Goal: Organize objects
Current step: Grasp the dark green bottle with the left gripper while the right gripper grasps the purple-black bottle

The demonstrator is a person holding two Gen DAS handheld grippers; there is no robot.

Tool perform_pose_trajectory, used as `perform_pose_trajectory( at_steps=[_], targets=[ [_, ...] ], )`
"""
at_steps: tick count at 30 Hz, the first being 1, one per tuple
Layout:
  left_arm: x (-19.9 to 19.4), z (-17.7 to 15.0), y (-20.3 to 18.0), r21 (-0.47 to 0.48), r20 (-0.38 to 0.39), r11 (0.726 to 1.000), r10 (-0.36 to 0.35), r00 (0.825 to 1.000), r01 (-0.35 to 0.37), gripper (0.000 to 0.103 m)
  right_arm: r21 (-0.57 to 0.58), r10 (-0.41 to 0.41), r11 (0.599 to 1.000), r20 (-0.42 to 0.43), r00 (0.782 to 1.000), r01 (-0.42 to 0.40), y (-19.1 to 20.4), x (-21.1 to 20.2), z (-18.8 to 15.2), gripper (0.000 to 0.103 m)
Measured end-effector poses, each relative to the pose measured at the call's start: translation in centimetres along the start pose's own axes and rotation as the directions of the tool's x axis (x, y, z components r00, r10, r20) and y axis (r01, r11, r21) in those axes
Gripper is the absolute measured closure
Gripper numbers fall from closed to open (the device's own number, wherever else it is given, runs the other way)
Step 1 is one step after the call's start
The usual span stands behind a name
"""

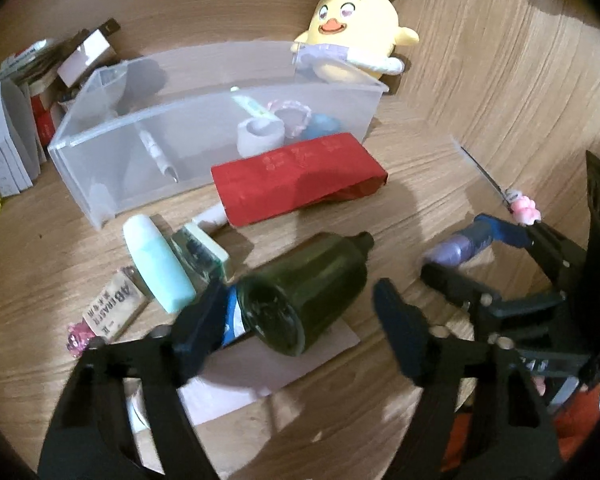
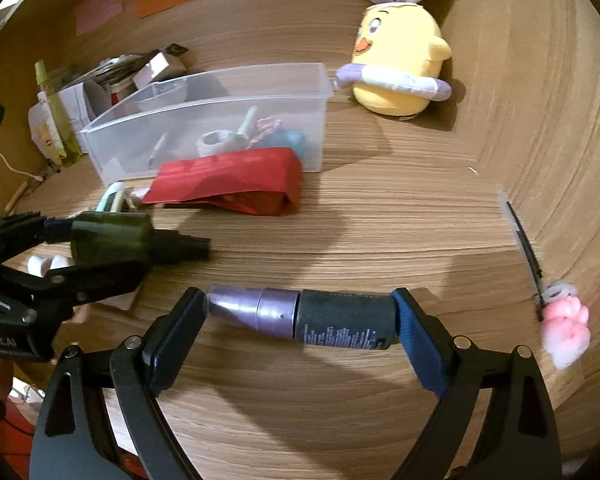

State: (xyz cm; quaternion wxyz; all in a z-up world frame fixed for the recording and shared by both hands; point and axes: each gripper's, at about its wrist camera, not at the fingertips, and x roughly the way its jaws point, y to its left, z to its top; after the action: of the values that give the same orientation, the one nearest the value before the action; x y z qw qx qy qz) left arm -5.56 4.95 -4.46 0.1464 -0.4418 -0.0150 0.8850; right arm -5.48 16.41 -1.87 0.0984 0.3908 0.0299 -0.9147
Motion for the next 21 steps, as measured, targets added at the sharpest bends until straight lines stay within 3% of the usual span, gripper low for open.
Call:
perform_pose_trajectory(
  at_steps=[7,21],
  targets=[
    [-0.2,0.3,0.2,-0.022,0.023,0.999,-0.033,0.999,0.033,0.056,0.047,-0.009,0.999,0.000,1.000,0.009,-1.9,-0.1,0.0,0.012],
    [-3.4,1.2,-0.4,-0.015,0.143,1.000,-0.011,0.990,0.013,0.060,0.068,0.049,0.996,0.051,0.997,-0.053,-1.9,-1.4,1.7,0.012]
  ],
)
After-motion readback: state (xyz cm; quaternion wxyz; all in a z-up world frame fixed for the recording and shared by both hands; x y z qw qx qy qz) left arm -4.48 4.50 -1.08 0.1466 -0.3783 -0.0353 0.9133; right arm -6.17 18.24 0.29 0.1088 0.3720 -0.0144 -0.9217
